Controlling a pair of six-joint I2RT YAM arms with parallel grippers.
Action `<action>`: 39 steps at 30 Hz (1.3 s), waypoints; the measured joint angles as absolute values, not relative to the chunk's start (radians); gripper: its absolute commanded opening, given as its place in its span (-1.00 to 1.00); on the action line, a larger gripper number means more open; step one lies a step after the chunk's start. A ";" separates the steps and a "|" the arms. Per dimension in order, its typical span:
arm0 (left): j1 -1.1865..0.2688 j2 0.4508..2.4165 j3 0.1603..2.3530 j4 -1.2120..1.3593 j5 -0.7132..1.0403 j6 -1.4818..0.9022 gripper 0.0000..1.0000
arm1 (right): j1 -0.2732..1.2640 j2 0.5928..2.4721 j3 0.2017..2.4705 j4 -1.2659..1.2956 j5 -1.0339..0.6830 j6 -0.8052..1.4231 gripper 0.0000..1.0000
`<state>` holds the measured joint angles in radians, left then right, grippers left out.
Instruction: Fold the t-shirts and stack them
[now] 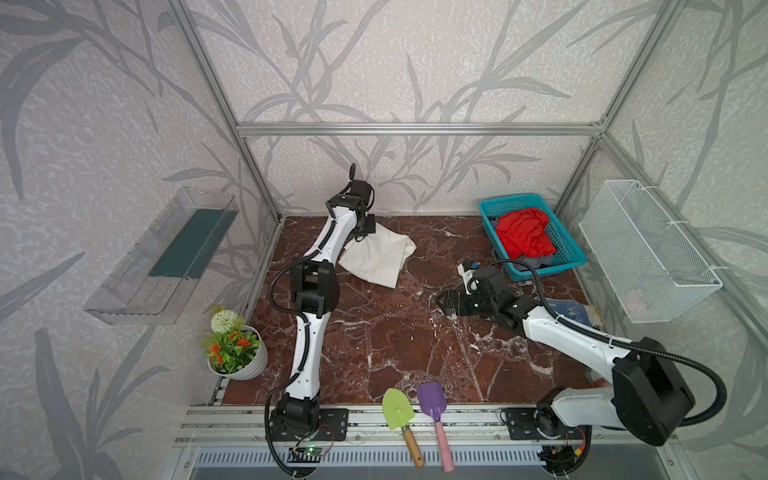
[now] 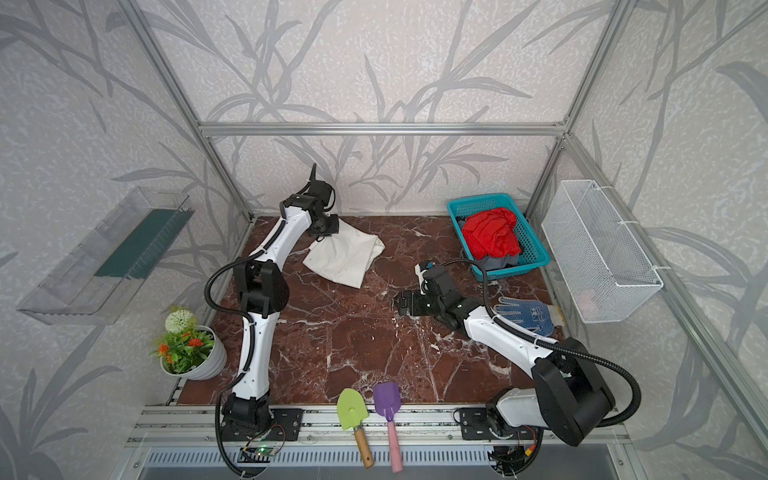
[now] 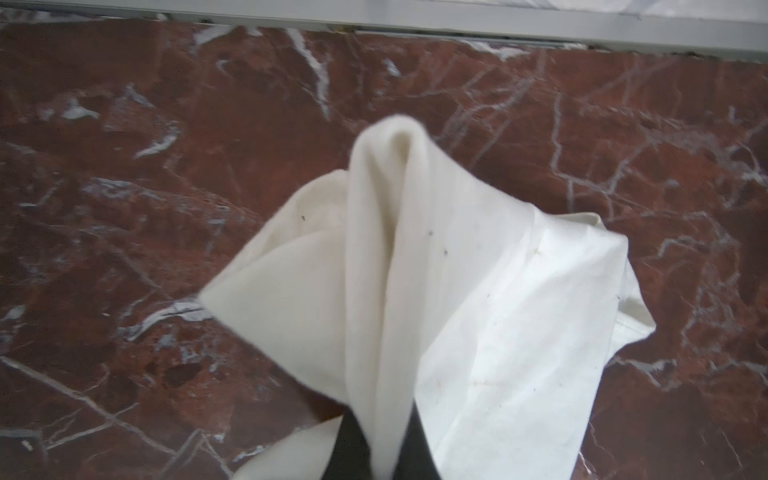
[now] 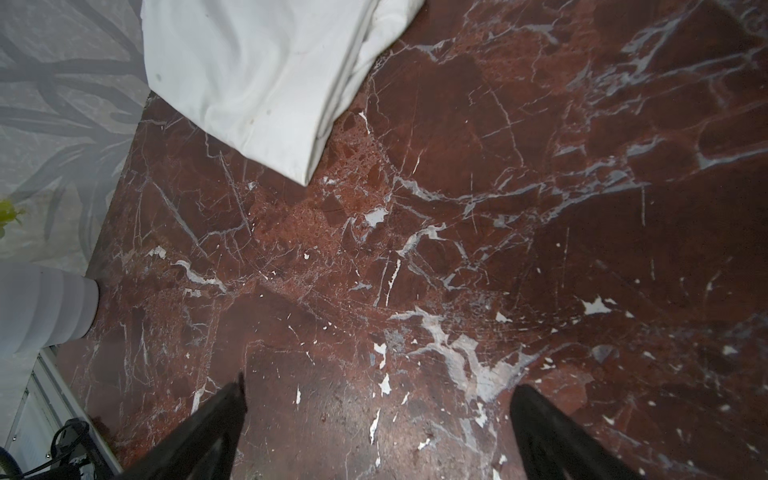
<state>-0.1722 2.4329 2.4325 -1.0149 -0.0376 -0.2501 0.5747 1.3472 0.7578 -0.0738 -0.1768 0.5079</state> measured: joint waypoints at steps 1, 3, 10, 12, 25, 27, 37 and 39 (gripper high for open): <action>-0.152 2.444 2.452 -1.020 -0.042 -0.250 -1.00 | 0.575 1.347 0.758 -0.074 -0.177 0.508 0.99; -0.115 2.455 2.470 -1.024 -0.049 -0.251 -1.00 | 0.575 1.347 0.758 -0.075 -0.178 0.508 0.99; 0.006 2.457 2.461 -1.025 -0.072 -0.247 -1.00 | 0.575 1.347 0.758 -0.081 -0.184 0.508 0.99; 0.037 2.457 2.436 -1.014 -0.082 -0.243 -1.00 | 0.575 1.347 0.758 -0.083 -0.184 0.508 0.98; 0.133 2.454 2.369 -1.013 -0.184 -0.234 -0.13 | 0.564 1.339 0.758 -0.117 -0.182 0.508 0.99; 0.132 2.447 2.368 -1.013 -0.203 -0.241 0.06 | 0.564 1.333 0.755 -0.117 -0.180 0.508 0.99; 0.129 2.260 2.115 -0.909 -0.164 -0.288 0.10 | 0.546 1.304 0.720 -0.126 -0.183 0.508 0.99; 0.128 2.201 2.009 -0.854 -0.102 -0.305 0.16 | 0.507 1.288 0.712 -0.134 -0.193 0.508 0.99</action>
